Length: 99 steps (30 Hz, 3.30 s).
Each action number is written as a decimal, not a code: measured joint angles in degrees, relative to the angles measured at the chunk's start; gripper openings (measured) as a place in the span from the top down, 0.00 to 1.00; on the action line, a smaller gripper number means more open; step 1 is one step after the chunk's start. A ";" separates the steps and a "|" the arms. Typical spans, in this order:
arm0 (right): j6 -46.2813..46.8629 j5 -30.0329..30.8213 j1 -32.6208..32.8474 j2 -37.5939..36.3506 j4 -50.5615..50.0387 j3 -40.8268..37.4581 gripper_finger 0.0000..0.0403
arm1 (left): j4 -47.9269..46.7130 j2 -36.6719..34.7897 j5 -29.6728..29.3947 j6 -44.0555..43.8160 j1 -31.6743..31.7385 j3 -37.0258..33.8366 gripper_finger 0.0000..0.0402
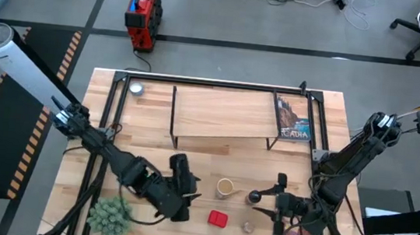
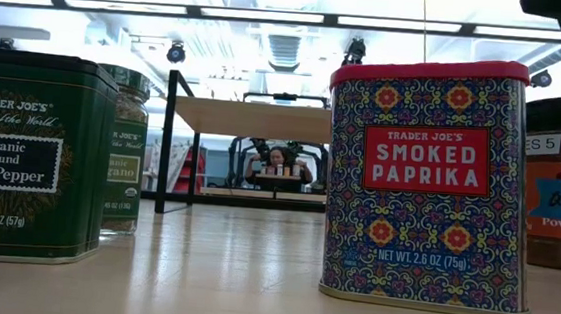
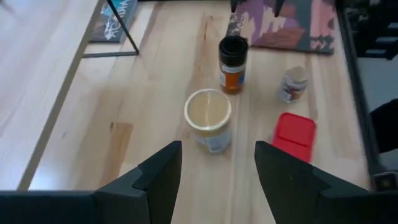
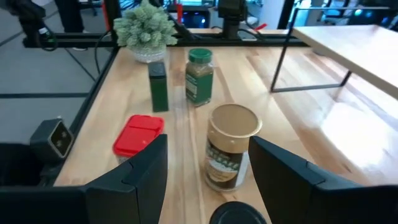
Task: Shelf spices
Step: Put the gold seasoning bottle on the shelf
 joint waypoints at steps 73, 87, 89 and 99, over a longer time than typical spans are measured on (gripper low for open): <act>-13.19 -35.38 -22.83 -24.68 18.06 -21.45 0.51 | 17.69 12.33 34.79 22.31 18.46 -0.47 0.29; -13.56 -32.98 -24.81 -24.61 18.06 -22.25 0.51 | 18.17 12.35 31.95 28.06 17.49 -2.43 0.28; -13.58 -32.98 -24.81 -24.61 18.07 -22.25 0.51 | 18.74 12.89 30.93 28.39 17.47 -3.18 0.27; -12.95 -32.96 -24.90 -24.59 17.80 -22.25 0.51 | 20.96 14.82 29.39 31.12 16.79 -3.32 0.26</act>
